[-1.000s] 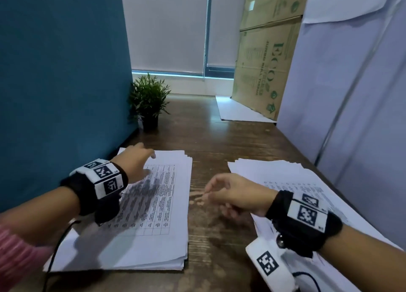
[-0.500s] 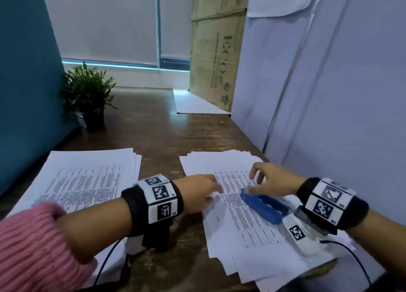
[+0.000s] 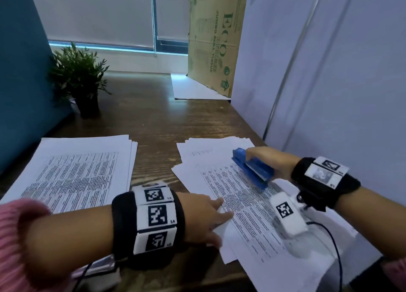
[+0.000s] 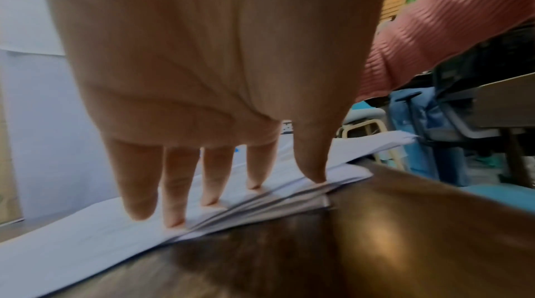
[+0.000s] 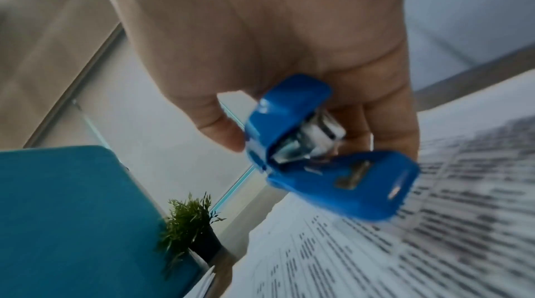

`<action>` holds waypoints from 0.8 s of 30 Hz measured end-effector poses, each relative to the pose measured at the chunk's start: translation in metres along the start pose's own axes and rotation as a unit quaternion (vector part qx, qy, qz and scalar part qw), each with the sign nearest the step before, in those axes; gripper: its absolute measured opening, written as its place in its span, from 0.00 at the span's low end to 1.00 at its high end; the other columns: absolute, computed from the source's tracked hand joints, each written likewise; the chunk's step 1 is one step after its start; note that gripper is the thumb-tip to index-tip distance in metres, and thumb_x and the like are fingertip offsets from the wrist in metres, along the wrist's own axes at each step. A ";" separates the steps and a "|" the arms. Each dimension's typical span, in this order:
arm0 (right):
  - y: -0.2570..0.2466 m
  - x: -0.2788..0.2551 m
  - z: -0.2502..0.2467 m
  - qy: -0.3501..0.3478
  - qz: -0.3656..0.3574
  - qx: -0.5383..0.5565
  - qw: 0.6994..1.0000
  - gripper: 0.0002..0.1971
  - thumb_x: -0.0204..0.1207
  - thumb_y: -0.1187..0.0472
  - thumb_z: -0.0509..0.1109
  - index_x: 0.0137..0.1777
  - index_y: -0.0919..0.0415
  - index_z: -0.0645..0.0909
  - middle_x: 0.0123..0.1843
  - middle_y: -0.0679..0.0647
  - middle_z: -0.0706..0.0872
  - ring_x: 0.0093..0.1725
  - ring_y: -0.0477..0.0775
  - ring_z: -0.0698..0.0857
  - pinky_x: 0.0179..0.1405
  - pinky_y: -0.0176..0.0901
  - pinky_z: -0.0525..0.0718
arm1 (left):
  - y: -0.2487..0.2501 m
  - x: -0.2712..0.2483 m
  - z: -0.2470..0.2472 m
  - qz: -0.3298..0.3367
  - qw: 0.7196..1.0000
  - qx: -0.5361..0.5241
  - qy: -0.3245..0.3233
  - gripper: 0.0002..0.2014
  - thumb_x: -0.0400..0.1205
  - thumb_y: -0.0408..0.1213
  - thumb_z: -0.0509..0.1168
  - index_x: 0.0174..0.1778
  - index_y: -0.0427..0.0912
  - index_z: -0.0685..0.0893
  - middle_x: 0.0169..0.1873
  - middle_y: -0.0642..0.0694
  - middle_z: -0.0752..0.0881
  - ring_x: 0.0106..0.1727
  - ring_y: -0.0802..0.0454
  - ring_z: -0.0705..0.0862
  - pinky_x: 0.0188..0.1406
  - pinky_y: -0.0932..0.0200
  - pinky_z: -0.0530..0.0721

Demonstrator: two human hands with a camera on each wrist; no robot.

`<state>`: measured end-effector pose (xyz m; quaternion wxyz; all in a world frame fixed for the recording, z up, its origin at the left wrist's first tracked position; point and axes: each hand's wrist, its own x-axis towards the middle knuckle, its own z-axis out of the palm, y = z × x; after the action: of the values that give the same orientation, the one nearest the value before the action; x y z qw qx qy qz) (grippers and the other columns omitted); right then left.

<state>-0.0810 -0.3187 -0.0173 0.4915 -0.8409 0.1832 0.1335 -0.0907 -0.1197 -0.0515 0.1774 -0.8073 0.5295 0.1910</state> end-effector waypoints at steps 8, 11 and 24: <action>-0.019 0.021 0.047 0.002 -0.181 -0.272 0.945 0.14 0.74 0.51 0.73 0.54 0.58 0.80 0.47 0.53 0.81 0.39 0.51 0.79 0.38 0.41 0.75 | 0.013 -0.023 0.009 0.046 0.998 -0.016 0.044 0.28 0.85 0.52 0.53 0.81 0.52 0.56 0.79 0.41 0.62 0.73 0.36 0.67 0.68 0.39 0.74; -0.026 0.024 0.063 -0.001 -0.215 -0.355 0.910 0.15 0.74 0.49 0.72 0.54 0.59 0.81 0.44 0.51 0.81 0.41 0.52 0.78 0.38 0.42 0.72 | -0.004 -0.035 0.000 0.039 0.997 -0.028 0.064 0.29 0.85 0.52 0.54 0.82 0.51 0.55 0.75 0.44 0.70 0.72 0.41 0.70 0.69 0.43 0.73; -0.036 0.039 0.079 0.012 -0.214 -0.435 0.875 0.15 0.72 0.49 0.73 0.54 0.57 0.85 0.43 0.50 0.82 0.43 0.51 0.79 0.42 0.40 0.74 | -0.085 -0.044 -0.018 -0.112 0.992 0.045 0.026 0.26 0.87 0.43 0.53 0.82 0.54 0.56 0.80 0.46 0.64 0.78 0.47 0.66 0.74 0.53 0.66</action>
<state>-0.0335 -0.2401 -0.0433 0.0909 -0.9899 -0.0721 0.0810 -0.0264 -0.0614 -0.0070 0.2201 -0.8574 0.4482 0.1249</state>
